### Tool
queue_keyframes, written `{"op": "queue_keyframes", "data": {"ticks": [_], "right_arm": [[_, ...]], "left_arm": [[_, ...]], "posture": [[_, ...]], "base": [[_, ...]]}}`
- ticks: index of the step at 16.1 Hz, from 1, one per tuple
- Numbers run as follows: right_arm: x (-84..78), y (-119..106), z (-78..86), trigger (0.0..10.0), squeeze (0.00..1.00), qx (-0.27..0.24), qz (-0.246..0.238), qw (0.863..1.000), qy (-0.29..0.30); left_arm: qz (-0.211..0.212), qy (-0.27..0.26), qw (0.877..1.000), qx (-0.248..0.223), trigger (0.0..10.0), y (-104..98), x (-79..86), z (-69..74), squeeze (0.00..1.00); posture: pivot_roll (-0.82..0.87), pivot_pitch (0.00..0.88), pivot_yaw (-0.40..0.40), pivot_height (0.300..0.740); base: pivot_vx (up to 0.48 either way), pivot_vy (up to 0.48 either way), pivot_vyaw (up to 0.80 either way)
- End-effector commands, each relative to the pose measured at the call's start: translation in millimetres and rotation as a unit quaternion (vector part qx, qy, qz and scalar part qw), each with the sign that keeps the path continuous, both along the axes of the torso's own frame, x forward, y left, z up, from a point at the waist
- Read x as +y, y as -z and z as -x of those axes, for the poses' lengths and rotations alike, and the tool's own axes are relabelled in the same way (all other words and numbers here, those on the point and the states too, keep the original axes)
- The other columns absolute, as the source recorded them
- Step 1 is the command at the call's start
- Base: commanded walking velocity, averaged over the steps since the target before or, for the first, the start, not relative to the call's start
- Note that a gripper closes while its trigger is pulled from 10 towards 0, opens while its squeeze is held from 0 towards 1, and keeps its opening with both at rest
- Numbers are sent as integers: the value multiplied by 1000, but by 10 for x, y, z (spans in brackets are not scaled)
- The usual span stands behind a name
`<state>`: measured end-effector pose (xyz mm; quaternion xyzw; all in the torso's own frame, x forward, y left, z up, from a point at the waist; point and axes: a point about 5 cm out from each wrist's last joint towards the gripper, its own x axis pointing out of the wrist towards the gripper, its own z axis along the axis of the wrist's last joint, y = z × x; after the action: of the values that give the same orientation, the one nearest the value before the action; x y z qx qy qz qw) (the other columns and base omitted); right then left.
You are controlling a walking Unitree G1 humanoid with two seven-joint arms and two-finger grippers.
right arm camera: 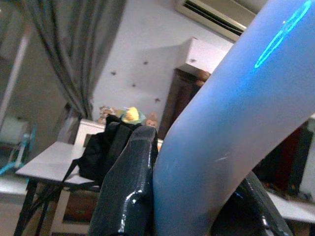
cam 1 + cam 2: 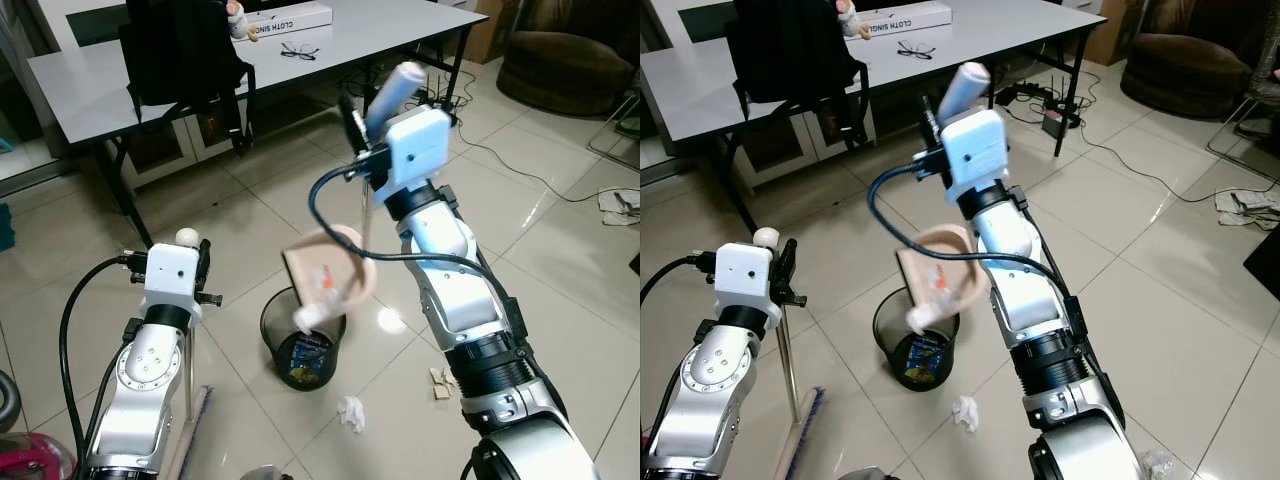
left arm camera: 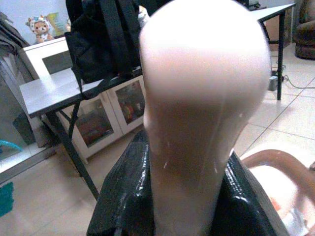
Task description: Sweep floor
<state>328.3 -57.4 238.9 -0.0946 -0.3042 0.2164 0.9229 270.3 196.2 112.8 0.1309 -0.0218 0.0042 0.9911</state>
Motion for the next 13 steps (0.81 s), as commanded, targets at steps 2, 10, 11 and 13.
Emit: {"op": "queue_keyframes", "data": {"ticks": [2,10,11,13], "right_arm": [[113,-107,130,10000,0,-57,16,998,-34],[313,-21,273,10000,0,-64,38,994,-86],[328,-17,286,10000,0,-69,44,993,-90],[340,-12,298,10000,0,-73,52,992,-93]], "left_arm": [[-7,-1,1000,-17,10000,-62,0,2,0],[-5,-3,1000,-17,10000,-57,-11,16,0],[-6,-3,1000,-17,10000,-60,-11,15,0],[-6,-3,1000,-17,10000,-61,-13,17,0]], "posture": [[-32,0,33,740],[-30,0,26,740],[-30,0,26,740],[-31,0,27,740]], "base": [[0,0,0],[0,0,0],[0,0,0],[0,0,0]]}}
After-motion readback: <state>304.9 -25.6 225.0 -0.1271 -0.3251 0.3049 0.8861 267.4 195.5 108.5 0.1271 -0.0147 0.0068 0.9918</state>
